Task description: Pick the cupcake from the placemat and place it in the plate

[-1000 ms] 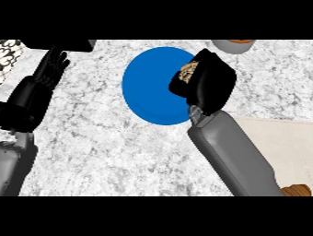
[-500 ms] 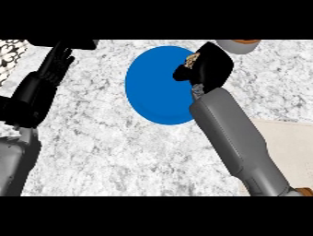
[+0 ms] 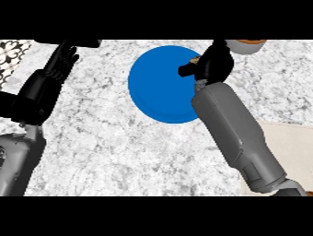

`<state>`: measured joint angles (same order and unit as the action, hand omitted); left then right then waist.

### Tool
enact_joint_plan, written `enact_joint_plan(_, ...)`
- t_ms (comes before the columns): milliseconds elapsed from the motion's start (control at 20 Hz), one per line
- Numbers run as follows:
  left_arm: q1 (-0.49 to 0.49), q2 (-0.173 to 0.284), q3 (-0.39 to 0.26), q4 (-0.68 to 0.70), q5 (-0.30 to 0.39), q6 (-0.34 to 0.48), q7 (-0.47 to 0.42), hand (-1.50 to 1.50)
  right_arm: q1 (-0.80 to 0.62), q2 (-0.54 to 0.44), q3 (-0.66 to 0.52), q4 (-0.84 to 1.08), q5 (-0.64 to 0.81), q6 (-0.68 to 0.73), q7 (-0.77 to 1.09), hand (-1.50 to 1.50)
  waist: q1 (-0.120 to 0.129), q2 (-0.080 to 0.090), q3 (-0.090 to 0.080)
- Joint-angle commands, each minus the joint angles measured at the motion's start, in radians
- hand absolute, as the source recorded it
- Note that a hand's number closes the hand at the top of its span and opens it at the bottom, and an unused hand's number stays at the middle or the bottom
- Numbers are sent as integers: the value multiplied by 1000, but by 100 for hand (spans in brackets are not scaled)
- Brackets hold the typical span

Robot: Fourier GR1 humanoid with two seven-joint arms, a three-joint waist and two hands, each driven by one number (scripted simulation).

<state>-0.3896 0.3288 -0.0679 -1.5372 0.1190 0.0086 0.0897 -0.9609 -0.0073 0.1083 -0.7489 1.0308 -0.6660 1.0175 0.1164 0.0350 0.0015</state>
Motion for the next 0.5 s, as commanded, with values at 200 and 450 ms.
enact_joint_plan(200,-1,6,16,-13,9,-2,24,0,-74,7,-39,73,-12,-402,38,-150,-14,-10,0)
enact_joint_plan(450,31,-2,12,21,-17,2,-17,0,-72,7,5,81,-49,-571,48,-150,-41,-17,-2)
